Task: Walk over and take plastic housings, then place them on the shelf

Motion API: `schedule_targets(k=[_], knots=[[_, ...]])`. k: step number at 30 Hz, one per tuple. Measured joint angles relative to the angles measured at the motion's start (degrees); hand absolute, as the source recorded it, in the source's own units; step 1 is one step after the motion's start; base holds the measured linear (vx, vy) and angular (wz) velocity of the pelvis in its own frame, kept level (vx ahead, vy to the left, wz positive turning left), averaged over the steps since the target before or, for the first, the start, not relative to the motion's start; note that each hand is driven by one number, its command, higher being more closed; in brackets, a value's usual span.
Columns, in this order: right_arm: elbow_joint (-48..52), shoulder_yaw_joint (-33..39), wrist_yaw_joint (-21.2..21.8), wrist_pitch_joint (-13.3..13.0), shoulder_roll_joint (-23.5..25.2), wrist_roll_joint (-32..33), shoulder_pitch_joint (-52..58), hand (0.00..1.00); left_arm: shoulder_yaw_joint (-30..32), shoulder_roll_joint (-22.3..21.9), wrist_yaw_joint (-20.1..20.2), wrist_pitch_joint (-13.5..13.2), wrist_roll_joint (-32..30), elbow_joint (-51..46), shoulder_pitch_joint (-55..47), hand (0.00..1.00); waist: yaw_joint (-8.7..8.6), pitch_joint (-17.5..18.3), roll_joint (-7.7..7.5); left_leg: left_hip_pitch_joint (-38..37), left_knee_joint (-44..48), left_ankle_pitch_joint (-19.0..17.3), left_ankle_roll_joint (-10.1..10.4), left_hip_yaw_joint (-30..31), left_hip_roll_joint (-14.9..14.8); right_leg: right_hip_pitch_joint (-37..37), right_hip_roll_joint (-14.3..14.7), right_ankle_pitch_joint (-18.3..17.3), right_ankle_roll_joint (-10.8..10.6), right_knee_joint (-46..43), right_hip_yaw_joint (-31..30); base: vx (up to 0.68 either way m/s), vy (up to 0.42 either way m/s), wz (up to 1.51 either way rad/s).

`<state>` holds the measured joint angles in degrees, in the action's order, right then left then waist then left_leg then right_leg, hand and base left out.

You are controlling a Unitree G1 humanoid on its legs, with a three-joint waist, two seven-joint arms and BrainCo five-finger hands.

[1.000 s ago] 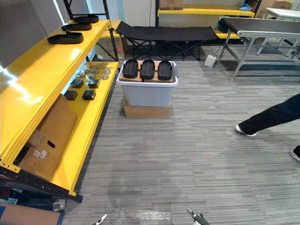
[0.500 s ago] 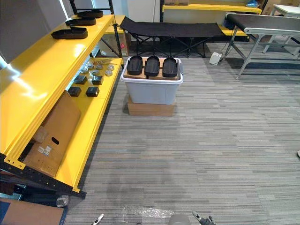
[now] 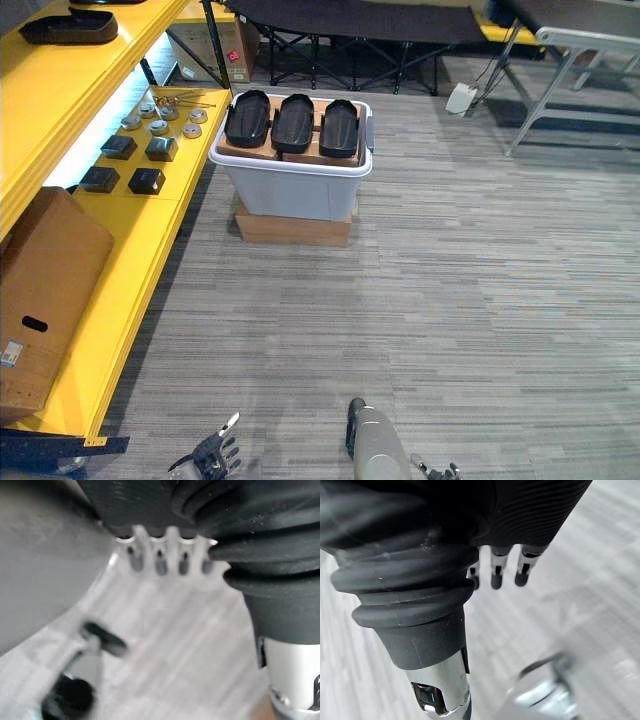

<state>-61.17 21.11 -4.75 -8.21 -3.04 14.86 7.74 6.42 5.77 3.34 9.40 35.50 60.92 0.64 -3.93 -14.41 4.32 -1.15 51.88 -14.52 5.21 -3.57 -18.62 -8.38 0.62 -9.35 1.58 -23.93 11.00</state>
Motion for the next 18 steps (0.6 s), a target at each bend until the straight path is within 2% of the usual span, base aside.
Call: schedule_targets(k=[1,2,4,5,6,7,8,9,10,11,12,13,14,15,16,17,18], knots=[[-0.32,-0.05,0.03,-0.15,-0.24,-0.01,-0.07,0.00,0.15,0.00,0.00,-0.14,0.03,-0.03,-0.05,0.00,0.18,-0.05,0.03,1.04,2.33,-0.64,0.13,-0.05,0.34,2.74,0.22,0.13,0.11,1.91,0.27,0.53,-0.327,0.10],[-0.89,-0.06,0.13,-0.89,-0.87,-0.01,-0.39,0.00,0.26,0.02,0.04,-0.64,0.02,-0.33,-0.13,0.00,1.04,-0.22,-0.41,3.31,1.13,-2.42,1.01,-0.69,3.65,9.41,-0.01,0.35,0.10,6.73,0.30,0.40,-0.218,0.01],[-0.86,-0.03,0.16,-1.76,-1.42,-0.05,-1.18,0.00,0.31,-0.41,0.07,-1.08,0.02,-1.26,-0.39,0.00,1.80,-0.28,-0.34,5.41,-3.25,-3.13,1.15,-2.24,5.79,12.08,-0.16,0.34,0.10,9.15,0.07,0.30,-0.129,-0.07],[-0.56,0.23,0.03,-2.19,-1.67,-0.03,-2.24,0.00,0.83,-0.74,0.08,-1.48,0.02,-1.64,-0.46,0.00,1.82,-0.30,-0.35,8.40,-9.36,-3.31,0.81,-2.79,8.48,14.08,-0.52,0.39,0.12,11.54,0.08,0.30,-0.028,-0.02],[-0.43,0.50,-0.33,-2.26,-1.80,-0.39,-3.07,0.00,2.04,-0.90,0.14,-1.53,0.02,-1.72,-0.73,0.00,1.93,-0.42,-0.52,10.09,-15.80,-2.93,1.37,-2.78,10.82,15.14,-1.01,0.39,0.10,12.85,0.06,0.36,0.029,0.00],[-0.29,1.72,-0.65,-2.29,-1.97,-0.69,-4.11,0.00,3.80,-1.21,0.49,-1.82,0.01,-2.13,-1.61,0.00,2.21,-1.11,-0.78,11.70,-25.52,-0.56,1.86,-2.01,13.49,16.84,-1.73,0.29,0.09,14.34,-0.22,0.30,0.070,-0.07],[-0.23,2.24,-0.78,-2.37,-1.98,-0.68,-4.31,0.00,4.63,-1.50,0.68,-1.83,0.01,-2.73,-2.11,0.00,2.64,-1.53,-0.70,12.09,-30.52,1.66,1.88,-1.33,14.24,17.79,-1.86,0.16,-0.06,15.08,-0.55,0.28,0.117,-0.27],[-0.22,2.40,-1.04,-2.52,-2.59,-0.15,-4.21,0.00,4.86,-1.74,0.71,-1.80,-0.76,-3.55,-3.10,0.00,4.10,-2.31,-0.15,12.60,-38.02,7.45,2.14,0.09,14.32,19.77,-1.72,-0.80,-0.34,16.23,-1.53,0.28,0.163,-0.43],[-0.11,2.14,-1.17,-2.48,-2.60,0.16,-4.29,0.00,4.78,-1.66,0.72,-1.41,-2.40,-3.27,-5.11,0.00,4.98,-2.43,0.02,12.27,-39.08,11.75,2.28,-0.34,13.83,21.33,-1.74,-2.28,-1.26,16.55,-2.68,0.29,0.187,-0.41],[0.01,1.88,-1.12,-2.44,-2.40,0.21,-4.22,0.00,4.74,-1.57,0.77,-1.23,-2.96,-2.91,-6.11,0.00,5.03,-2.40,-0.20,12.07,-38.89,13.97,0.74,-0.96,13.95,21.96,-2.00,-3.22,-1.59,16.47,-3.28,0.35,0.220,-0.22],[0.21,1.76,-0.42,-2.03,-1.86,0.60,-4.74,0.00,5.18,-0.90,0.93,-0.99,-3.11,-1.56,-6.95,0.00,4.99,-2.91,-1.24,12.39,-36.75,15.19,-1.54,-2.38,14.48,22.65,-3.21,-5.10,-2.12,15.78,-3.43,0.38,0.210,-0.02],[0.15,1.78,0.00,-1.30,-1.77,0.99,-5.43,0.00,5.19,-0.22,1.01,-0.70,-4.08,-0.92,-7.14,0.00,4.95,-3.42,-2.00,13.35,-33.83,13.21,-3.92,-3.00,15.31,22.58,-4.34,-6.95,-2.09,14.30,-3.47,0.39,0.198,0.05],[0.13,1.85,0.07,-0.15,-1.74,1.28,-5.66,0.00,5.19,0.35,1.16,-0.55,-4.53,-0.61,-7.40,0.00,4.99,-4.00,-3.31,14.17,-30.54,10.51,-5.12,-3.13,16.48,22.42,-5.69,-8.43,-2.33,13.09,-3.45,0.39,0.171,0.10],[0.00,1.91,0.03,1.60,-1.49,1.93,-5.61,0.00,5.40,1.08,1.06,-0.54,-5.05,-0.10,-7.70,0.00,5.25,-3.78,-5.07,14.84,-27.95,7.45,-6.09,-3.40,18.29,22.14,-7.41,-9.24,-3.45,9.74,-3.51,0.41,0.152,0.20],[-0.29,1.91,0.12,2.79,-1.23,3.00,-5.71,0.00,5.88,1.33,1.07,-0.70,-6.47,0.58,-7.47,0.00,5.31,-3.66,-5.65,14.43,-27.07,5.45,-6.75,-3.44,19.36,18.41,-8.81,-9.68,-4.57,0.44,-3.87,0.50,0.200,0.19],[-0.55,1.89,0.12,3.34,-0.99,3.36,-5.75,0.00,5.79,1.60,1.38,-0.88,-7.25,0.56,-7.32,0.00,5.49,-3.70,-5.98,13.63,-27.24,4.64,-7.09,-3.60,19.78,15.68,-9.74,-9.14,-6.55,-5.96,-4.26,0.51,0.193,0.14],[-1.15,1.95,0.11,4.18,-0.13,4.11,-5.79,0.00,5.71,1.81,1.79,-1.45,-7.91,0.50,-6.83,0.00,5.59,-3.77,-6.50,11.37,-27.44,3.09,-7.38,-3.58,20.54,10.54,-11.51,-8.16,-10.44,-18.18,-5.36,0.52,0.173,0.03]])
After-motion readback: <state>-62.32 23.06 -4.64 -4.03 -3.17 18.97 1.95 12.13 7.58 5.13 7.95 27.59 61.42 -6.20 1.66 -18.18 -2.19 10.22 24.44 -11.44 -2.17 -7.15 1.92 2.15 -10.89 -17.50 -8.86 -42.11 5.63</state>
